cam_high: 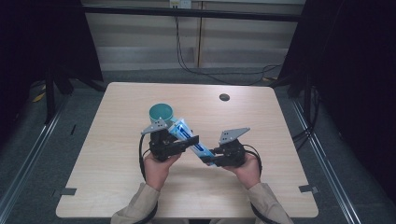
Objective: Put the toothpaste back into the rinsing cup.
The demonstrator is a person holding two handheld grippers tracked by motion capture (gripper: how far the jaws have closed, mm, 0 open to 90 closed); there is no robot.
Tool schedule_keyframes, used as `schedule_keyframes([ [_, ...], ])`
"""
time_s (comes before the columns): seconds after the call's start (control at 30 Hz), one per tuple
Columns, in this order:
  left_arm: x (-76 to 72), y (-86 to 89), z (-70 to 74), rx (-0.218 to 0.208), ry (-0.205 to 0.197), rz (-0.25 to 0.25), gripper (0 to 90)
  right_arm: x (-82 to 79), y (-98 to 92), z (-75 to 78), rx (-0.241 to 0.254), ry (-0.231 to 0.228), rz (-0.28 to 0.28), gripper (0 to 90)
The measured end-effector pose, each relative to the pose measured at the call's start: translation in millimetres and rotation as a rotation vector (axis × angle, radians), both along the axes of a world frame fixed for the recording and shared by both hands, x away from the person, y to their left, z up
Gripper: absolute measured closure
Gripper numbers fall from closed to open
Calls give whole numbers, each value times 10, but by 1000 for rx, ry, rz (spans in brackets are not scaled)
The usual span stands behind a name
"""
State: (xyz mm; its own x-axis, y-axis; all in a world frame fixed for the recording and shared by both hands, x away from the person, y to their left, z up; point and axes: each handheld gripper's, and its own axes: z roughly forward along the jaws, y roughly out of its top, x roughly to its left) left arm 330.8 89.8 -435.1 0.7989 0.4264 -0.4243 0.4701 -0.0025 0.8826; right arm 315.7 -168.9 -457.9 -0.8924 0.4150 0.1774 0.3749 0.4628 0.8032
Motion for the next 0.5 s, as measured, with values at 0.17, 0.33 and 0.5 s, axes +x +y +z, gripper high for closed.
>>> schedule_keyframes([
  [0.17, 11, 22, 16, -12, 17, 0, 617, 4, 29, -25, 16, 16, -1, 702],
  [0.33, -3, 12, 57, -7, 7, 11, 639, -3, 65, -51, 44, 28, 5, 691],
  [0.5, -11, -7, 94, 5, -1, 14, 681, -2, 105, -63, 57, 41, 7, 663],
])
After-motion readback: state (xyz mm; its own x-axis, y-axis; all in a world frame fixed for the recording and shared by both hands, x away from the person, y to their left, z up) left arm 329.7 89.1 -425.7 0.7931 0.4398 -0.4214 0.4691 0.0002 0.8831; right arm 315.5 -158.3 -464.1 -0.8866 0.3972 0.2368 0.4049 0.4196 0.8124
